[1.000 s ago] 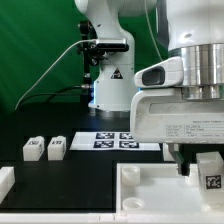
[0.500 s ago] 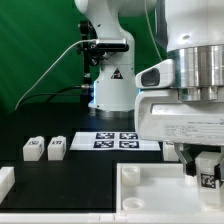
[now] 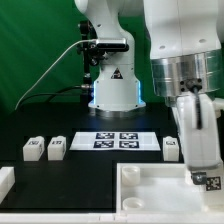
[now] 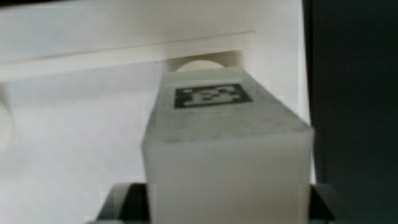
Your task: Assemble one leg
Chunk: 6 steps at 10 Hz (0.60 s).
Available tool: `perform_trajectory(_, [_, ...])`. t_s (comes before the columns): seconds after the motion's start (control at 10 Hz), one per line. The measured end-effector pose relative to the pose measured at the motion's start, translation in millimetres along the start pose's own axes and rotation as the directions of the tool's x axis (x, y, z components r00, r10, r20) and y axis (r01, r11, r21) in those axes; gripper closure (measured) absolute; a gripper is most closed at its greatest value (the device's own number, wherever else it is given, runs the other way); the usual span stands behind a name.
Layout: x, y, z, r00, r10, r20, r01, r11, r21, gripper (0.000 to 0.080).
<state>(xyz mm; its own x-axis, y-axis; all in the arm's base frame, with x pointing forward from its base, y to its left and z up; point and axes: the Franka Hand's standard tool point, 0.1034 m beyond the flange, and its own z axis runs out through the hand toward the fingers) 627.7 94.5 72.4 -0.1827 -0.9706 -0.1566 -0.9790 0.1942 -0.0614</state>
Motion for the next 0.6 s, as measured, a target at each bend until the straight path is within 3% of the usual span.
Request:
perform_trajectory(0.3, [1.0,0.5,1.0,1.0,-0.004,-0.003,0.004,1.0,-0.002,0.0503])
perform_trajectory(0.4, [1.2,1.0,1.4,0.998,-0.061,-0.003,0.061,0.998,-0.003,0.0256])
perform_trajectory(0.5, [-0.3,6.5,2.0,0.979,-0.204,-0.009,0.204,0.979,-0.024,0.0256])
perform_trajectory(0.6, [-7.1,11.7,-1.4,0.932,-0.362,-0.001,0.362,0.931,-0.048,0.0179])
